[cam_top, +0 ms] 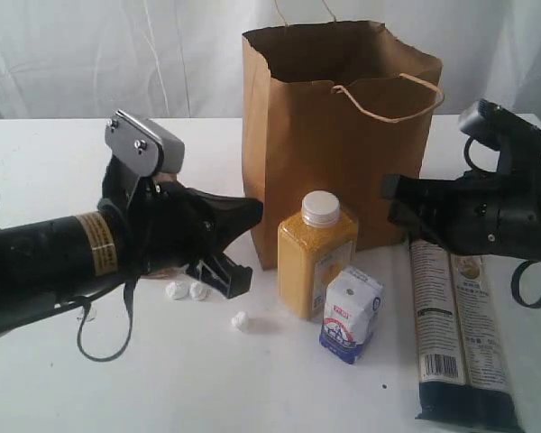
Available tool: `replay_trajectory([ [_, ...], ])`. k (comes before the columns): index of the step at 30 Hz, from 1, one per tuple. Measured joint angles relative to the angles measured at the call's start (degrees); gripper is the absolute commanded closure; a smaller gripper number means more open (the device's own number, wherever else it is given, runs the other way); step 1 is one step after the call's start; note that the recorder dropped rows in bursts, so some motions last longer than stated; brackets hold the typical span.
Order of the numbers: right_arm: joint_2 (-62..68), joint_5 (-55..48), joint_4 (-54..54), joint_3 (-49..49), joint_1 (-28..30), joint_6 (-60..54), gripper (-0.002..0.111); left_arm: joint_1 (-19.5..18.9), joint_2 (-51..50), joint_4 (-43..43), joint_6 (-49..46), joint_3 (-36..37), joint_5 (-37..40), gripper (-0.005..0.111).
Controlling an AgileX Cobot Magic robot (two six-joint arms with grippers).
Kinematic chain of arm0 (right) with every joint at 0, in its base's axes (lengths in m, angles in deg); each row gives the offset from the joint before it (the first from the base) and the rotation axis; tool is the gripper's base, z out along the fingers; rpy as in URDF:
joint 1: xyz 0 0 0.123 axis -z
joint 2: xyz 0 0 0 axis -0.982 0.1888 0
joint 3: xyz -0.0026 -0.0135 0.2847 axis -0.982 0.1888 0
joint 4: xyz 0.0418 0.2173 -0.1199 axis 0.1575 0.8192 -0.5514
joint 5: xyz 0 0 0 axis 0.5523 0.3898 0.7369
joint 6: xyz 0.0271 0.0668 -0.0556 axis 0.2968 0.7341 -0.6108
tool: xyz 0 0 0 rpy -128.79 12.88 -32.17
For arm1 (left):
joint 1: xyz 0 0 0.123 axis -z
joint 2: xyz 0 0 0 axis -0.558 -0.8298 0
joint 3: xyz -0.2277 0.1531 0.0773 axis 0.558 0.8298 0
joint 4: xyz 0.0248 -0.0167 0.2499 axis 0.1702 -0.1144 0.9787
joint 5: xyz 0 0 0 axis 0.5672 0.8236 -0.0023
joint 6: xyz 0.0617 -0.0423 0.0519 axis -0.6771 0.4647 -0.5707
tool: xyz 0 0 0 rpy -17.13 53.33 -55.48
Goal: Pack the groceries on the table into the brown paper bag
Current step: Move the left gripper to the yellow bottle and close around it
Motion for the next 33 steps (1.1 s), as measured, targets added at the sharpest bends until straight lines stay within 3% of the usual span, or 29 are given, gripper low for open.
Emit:
replay_trajectory([
  [4,0.0,0.0,0.0,-0.1,0.0,-2.5,0.108,0.1,-3.0,1.2,-0.5,0.0,0.0,0.107],
  [7,0.0,0.0,0.0,-0.1,0.0,-3.4,0.108,0.1,-4.2,2.5,-2.9,0.0,0.1,0.098],
  [10,0.0,0.5,0.0,-0.1,0.0,-3.6,0.108,0.1,-5.1,5.0,-7.7,0.0,0.1,0.075],
  [14,0.7,-0.1,0.0,-0.2,0.0,-3.9,0.108,0.1,-6.2,9.2,-9.7,0.0,1.0,0.029],
  [17,2.7,-1.9,0.1,-0.5,0.0,-4.0,0.108,0.1,-7.8,9.9,-9.9,0.0,1.1,0.013],
  [23,7.4,-3.6,0.1,-3.1,0.0,-4.0,0.108,0.1,-10.9,7.4,-10.7,0.0,0.7,0.013],
  [33,12.1,-12.3,0.1,-6.3,0.2,-4.0,0.108,0.1,-16.7,1.9,-16.6,0.0,-10.6,0.013],
])
